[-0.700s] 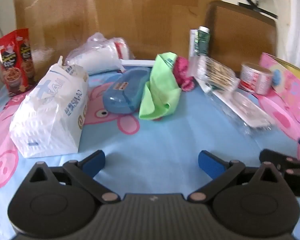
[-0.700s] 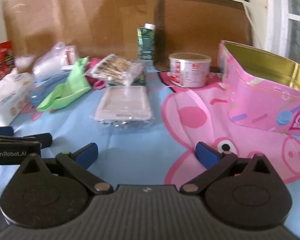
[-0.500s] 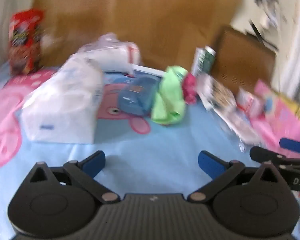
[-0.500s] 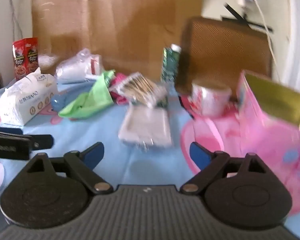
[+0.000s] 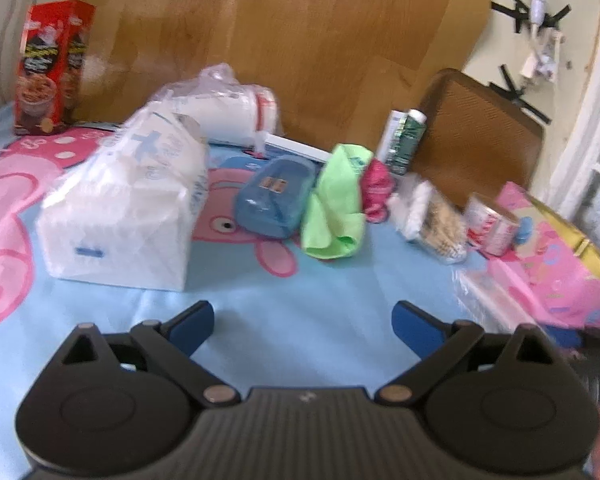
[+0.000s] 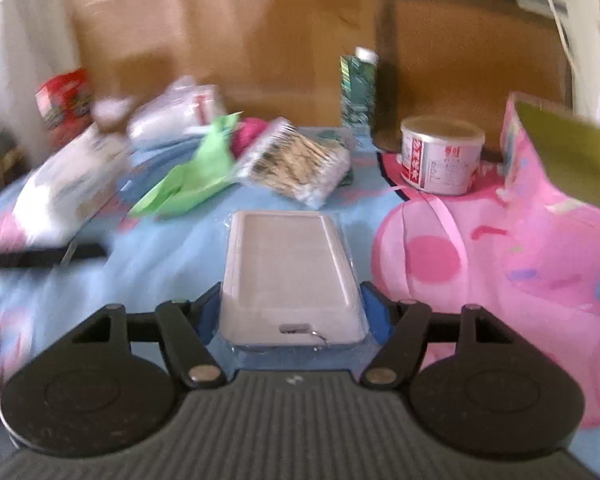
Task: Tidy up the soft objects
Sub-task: 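Grasp the clear plastic tray with the left gripper, then carry the tray into the pink tin box and open the left gripper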
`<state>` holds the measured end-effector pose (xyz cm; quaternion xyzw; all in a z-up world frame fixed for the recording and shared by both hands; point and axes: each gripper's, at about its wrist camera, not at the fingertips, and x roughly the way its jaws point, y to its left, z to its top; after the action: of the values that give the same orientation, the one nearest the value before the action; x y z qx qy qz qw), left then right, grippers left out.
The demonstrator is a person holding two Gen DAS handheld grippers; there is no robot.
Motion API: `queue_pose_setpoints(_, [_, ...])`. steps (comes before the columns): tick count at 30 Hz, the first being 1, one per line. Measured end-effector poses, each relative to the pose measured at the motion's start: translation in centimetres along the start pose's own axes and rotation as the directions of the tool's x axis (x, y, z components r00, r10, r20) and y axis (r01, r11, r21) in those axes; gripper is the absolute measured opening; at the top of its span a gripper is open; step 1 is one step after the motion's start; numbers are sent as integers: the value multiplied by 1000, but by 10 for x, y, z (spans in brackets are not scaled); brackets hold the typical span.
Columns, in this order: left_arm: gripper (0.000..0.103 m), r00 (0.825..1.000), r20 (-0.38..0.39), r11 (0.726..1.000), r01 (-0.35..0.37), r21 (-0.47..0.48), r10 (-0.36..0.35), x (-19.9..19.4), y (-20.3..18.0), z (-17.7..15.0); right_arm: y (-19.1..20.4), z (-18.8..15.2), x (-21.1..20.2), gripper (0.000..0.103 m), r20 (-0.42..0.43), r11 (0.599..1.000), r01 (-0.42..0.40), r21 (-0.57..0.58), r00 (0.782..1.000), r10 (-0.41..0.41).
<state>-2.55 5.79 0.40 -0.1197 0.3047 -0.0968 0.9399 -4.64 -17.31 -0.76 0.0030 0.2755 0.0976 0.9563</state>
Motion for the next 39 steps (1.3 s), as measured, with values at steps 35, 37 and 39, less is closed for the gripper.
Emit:
queue_pose_setpoints(35, [44,808,-256,825,562,66,-530,85,-273,77,-124,20,-73,70,332,963,255,82,904,-268])
queue_pose_setpoints(37, [45,810,-264,827,558,72,-524,102,-288,78,-138,22,-66,70,317,958,272,94,904,-288])
queue_pose_setpoints(39, [54,813,-286,838,543,59,-507,122,-299,76,-152,27,-52,72,296,947,308,91,900,-321])
